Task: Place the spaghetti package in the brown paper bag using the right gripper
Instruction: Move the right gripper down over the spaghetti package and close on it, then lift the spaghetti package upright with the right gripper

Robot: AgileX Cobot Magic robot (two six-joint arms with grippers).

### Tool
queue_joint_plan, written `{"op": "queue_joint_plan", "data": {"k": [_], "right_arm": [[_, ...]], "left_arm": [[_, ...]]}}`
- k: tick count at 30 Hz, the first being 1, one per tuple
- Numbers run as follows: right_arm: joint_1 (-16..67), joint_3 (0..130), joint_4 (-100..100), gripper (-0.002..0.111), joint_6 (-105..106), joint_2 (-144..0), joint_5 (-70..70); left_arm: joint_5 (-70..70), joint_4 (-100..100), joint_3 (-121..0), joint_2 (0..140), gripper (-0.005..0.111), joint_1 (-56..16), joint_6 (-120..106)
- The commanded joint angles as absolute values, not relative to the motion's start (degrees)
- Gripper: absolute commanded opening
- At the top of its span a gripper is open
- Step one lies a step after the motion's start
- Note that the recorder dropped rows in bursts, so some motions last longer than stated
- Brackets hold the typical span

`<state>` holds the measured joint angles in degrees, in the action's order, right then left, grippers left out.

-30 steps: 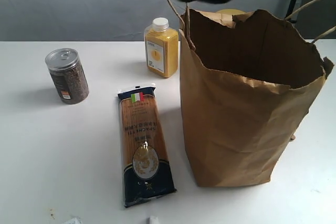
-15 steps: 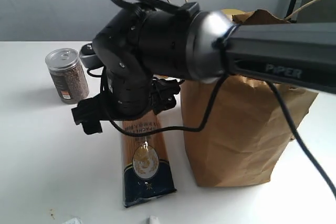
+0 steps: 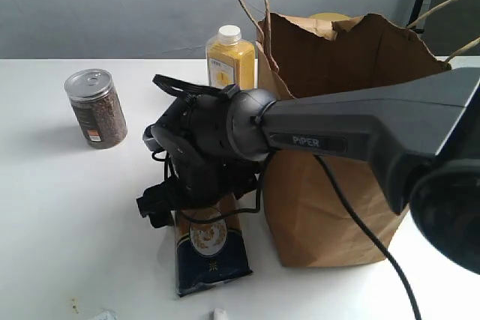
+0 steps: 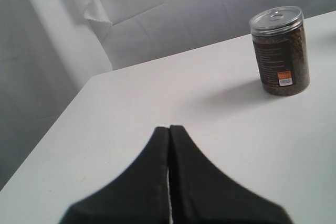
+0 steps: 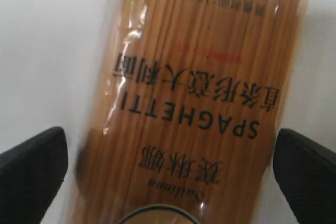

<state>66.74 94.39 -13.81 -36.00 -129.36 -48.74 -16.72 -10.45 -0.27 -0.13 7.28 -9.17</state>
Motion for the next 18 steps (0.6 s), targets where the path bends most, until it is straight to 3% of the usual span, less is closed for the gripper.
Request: {"op": "queue_joint_plan", "data": {"k": [1,3,4,6,18], "right_arm": [[66.12,94.7,-13.93,0.093,-34.75,-131.43,-49.08],[66.12,94.7,-13.58,0.053,-34.75,-131.25,-49.2],[66.12,94.7,-13.28,0.006,-34.56,-130.14,-48.83],[66.77,94.7,-14.7,0.0,-34.28,-127.49,-45.72],[77.96,92.7,-31.25,0.0,-36.65,-101.42,-22.14]], "left_arm": [[-16.33,-10.18,0.0,0.0,0.0,7.11,-8.96],[-16.33,-10.18,0.0,0.0,0.0,7.11,-8.96],[-16.33,-10.18,0.0,0.0,0.0,7.11,-8.96],[-16.33,-10.18,0.0,0.0,0.0,7.11,-8.96],[-16.33,-10.18,0.0,0.0,0.0,7.11,-8.96]]}}
